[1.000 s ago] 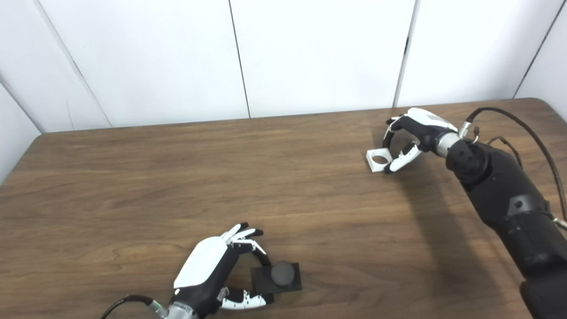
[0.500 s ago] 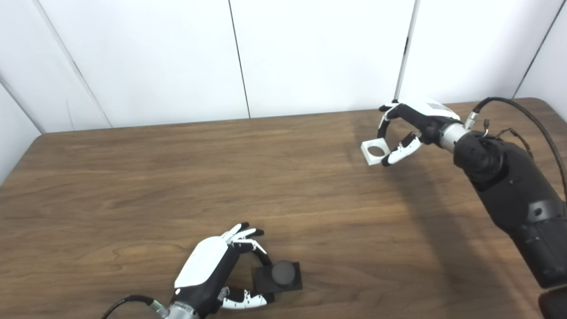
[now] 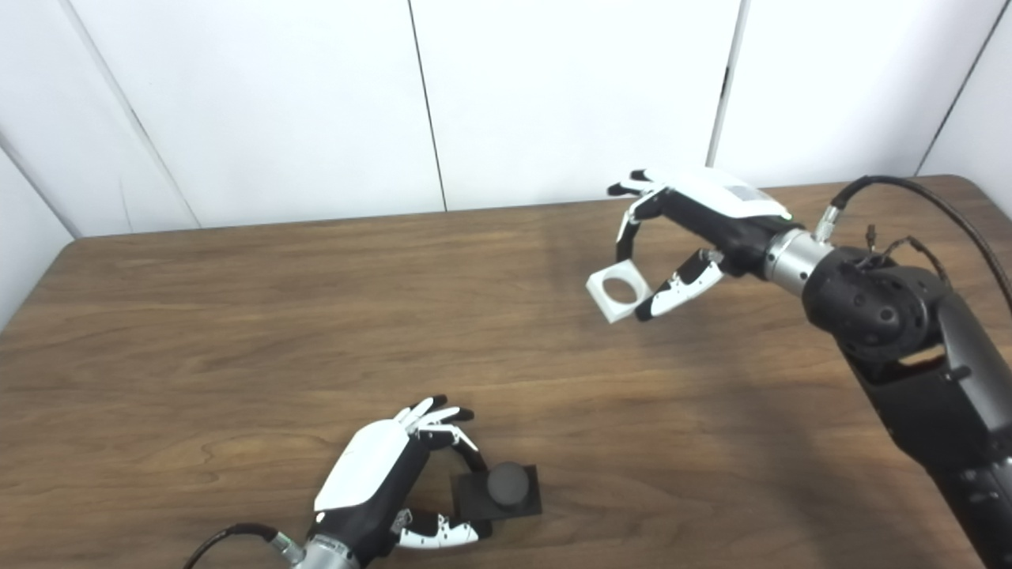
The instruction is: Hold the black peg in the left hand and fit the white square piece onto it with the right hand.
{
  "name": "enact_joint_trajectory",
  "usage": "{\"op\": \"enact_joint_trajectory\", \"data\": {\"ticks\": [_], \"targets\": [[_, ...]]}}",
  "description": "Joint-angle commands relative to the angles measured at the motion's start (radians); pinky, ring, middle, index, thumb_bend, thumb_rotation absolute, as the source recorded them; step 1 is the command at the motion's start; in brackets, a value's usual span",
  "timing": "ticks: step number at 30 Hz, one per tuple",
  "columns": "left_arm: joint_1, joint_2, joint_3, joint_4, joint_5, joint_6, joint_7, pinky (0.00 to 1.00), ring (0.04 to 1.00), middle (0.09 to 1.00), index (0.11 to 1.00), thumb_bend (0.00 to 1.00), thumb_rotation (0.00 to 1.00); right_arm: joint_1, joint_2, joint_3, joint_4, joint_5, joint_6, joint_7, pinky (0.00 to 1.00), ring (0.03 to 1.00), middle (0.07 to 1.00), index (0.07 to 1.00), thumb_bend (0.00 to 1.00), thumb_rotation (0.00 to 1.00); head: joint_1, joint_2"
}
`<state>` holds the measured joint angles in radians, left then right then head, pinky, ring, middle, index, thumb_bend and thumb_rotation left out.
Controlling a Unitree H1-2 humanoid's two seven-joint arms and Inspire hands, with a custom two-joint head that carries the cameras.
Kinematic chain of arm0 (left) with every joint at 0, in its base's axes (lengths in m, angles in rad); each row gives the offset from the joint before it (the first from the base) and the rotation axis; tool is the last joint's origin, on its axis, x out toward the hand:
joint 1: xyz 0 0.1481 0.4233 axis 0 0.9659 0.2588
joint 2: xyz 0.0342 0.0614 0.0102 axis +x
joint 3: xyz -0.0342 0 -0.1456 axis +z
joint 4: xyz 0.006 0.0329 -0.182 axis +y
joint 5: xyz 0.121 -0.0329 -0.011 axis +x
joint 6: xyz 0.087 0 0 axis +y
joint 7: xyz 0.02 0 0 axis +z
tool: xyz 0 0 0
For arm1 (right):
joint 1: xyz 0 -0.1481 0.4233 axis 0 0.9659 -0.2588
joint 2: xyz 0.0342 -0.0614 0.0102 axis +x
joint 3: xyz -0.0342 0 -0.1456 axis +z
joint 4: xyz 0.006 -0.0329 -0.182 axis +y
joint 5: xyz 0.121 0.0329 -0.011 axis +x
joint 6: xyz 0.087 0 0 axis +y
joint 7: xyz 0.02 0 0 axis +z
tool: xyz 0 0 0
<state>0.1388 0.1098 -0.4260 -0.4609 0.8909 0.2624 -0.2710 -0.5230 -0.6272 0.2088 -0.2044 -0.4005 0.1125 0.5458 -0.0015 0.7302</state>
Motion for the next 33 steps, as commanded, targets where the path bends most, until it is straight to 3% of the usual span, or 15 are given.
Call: {"op": "enact_joint_trajectory", "data": {"ticks": [1, 11, 19, 33], "targets": [[-0.007, -0.023, -0.001, 0.017, 0.015, 0.006, 0.007, 0.97, 0.967, 0.869, 0.490, 0.49, 0.07, -0.029, -0.005, -0.023, -0.108, 0.021, 0.042, 0.017, 0.91, 1.000, 0.936, 0.489, 0.53, 0.15, 0.001, 0.001], [-0.008, -0.028, -0.005, 0.024, 0.020, 0.002, 0.016, 0.97, 0.964, 0.867, 0.491, 0.49, 0.07, 0.013, -0.010, -0.013, -0.302, 0.092, 0.111, 0.107, 0.89, 1.000, 0.927, 0.488, 0.53, 0.14, 0.009, 0.005], [-0.011, -0.030, -0.007, 0.020, 0.019, 0.013, 0.011, 0.97, 0.968, 0.871, 0.492, 0.49, 0.07, 0.036, -0.011, -0.003, -0.388, 0.132, 0.144, 0.160, 0.89, 1.000, 0.930, 0.489, 0.53, 0.14, 0.011, 0.014], [-0.016, -0.031, -0.012, 0.009, 0.021, 0.023, 0.005, 0.96, 0.963, 0.866, 0.491, 0.49, 0.07, 0.083, 0.010, 0.050, -0.395, 0.115, 0.107, 0.176, 0.94, 1.000, 0.927, 0.489, 0.53, 0.15, 0.013, 0.028]]}}
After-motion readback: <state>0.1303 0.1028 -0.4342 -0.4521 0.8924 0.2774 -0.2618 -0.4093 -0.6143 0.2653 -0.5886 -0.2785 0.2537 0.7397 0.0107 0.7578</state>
